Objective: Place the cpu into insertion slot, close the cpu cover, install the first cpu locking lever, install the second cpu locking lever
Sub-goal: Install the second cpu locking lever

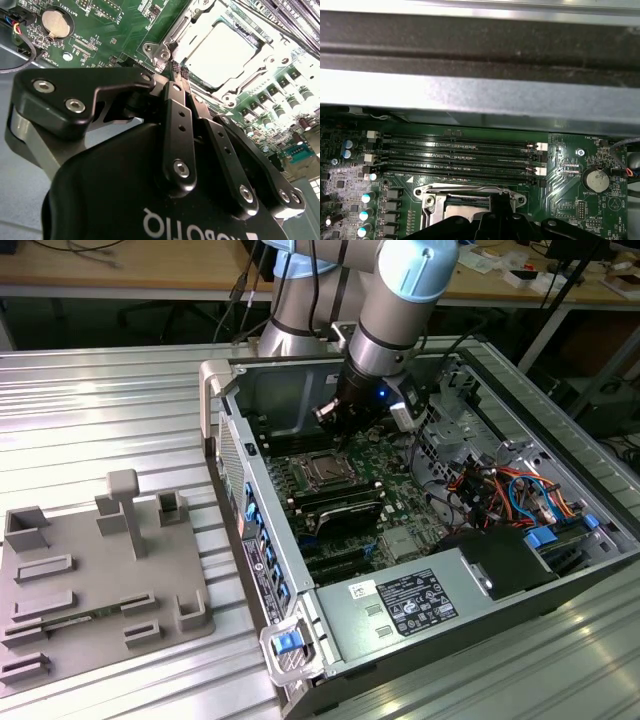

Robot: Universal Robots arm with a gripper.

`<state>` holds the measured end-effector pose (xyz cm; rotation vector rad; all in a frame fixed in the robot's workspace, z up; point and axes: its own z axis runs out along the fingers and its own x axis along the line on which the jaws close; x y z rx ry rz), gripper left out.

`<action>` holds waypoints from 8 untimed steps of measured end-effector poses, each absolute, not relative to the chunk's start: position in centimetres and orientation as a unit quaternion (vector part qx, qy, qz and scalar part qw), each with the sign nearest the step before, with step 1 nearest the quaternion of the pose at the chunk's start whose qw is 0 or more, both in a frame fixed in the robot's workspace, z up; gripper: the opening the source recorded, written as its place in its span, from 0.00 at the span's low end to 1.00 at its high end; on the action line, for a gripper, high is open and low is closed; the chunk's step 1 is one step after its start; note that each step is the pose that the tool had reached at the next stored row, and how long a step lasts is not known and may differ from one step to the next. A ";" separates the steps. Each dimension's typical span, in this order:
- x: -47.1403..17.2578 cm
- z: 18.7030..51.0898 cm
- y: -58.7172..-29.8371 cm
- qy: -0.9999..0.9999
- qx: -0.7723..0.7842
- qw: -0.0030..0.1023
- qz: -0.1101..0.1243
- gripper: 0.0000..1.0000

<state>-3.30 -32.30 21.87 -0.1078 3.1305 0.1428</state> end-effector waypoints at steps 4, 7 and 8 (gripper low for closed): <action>-3.1 21.9 -32.3 0.998 -0.034 0.003 0.046 0.11; -2.7 21.9 -32.3 0.998 -0.034 0.003 0.046 0.11; -2.7 21.9 -32.3 0.998 -0.034 0.003 0.046 0.11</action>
